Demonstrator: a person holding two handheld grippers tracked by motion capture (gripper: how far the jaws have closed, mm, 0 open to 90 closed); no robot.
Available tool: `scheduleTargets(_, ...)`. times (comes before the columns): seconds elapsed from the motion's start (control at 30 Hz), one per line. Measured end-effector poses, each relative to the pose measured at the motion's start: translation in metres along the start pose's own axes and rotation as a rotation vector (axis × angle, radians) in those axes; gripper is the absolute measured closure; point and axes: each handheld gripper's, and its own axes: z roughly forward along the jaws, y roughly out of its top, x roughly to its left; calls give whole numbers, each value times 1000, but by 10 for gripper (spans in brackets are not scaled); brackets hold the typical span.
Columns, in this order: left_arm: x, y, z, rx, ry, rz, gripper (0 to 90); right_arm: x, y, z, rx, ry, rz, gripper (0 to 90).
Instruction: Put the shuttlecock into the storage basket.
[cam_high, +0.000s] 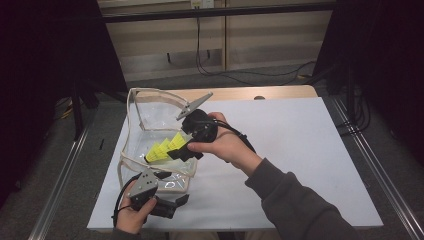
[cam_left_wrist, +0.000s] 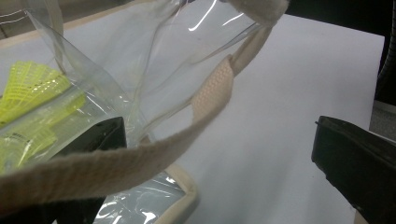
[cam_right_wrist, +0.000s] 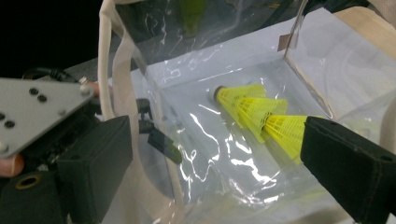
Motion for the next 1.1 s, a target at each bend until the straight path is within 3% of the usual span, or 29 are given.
scheduleTargets(0.8, -1, 1, 0, 0, 0, -3, 37, -6, -34, -45, -20, 27, -32, 90)
scheduleTargets(1.1, -2, 2, 0, 3, 4, 2, 37, -16, -49, -58, -36, 17, -15, 90)
